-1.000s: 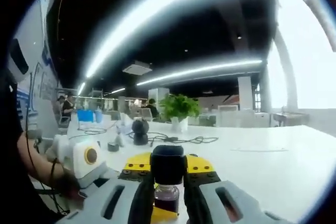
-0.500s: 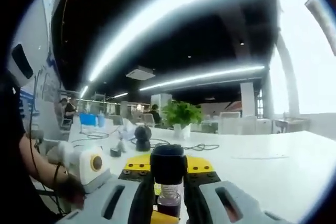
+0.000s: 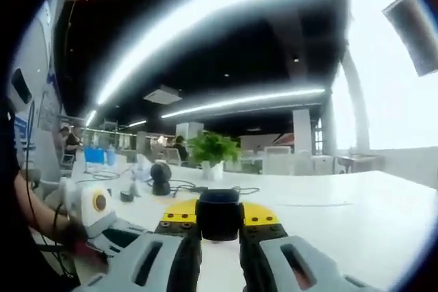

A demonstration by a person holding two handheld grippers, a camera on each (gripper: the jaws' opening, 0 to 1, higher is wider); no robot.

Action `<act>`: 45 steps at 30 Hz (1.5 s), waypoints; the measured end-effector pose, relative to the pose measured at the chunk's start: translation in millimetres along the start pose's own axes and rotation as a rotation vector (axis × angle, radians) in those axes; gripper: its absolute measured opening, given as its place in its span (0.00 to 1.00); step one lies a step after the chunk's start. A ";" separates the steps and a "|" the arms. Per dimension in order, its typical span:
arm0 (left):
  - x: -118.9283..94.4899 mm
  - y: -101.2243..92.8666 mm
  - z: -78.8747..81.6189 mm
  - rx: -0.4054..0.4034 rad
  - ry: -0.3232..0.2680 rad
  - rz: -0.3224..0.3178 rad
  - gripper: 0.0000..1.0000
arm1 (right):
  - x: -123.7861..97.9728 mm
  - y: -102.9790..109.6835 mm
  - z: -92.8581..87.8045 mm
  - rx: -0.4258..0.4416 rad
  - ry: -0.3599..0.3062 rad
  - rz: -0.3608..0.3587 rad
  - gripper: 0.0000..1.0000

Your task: Pick up cosmetic bottle twist off cap place on table pick up cap screw tight cap place on table

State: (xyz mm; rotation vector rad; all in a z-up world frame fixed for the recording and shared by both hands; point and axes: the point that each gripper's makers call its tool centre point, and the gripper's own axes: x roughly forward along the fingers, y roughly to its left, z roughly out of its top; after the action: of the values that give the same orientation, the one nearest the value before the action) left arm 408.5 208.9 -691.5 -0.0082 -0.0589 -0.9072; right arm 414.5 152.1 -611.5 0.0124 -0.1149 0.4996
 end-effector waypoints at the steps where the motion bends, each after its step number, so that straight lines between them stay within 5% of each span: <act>1: 0.1 0.3 -0.1 -0.001 0.000 0.002 0.12 | -1.0 -3.2 -0.6 0.002 -0.001 -0.007 0.15; 15: 1.3 2.3 -1.6 0.004 0.008 0.018 0.12 | -20.2 -35.1 -32.8 -0.012 0.027 -0.116 0.15; 28: 12.1 16.4 -2.8 -0.031 0.032 0.043 0.12 | -24.1 -50.2 -70.0 0.031 0.039 -0.141 0.15; 45: 69.7 20.0 -10.7 0.015 0.030 0.065 0.12 | -25.0 -52.9 -65.7 0.031 0.018 -0.147 0.15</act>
State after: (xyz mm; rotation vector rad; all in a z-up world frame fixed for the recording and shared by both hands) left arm 467.6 166.0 -698.0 0.0171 -0.0375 -0.8415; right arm 425.1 96.3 -678.7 0.0466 -0.0882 0.3546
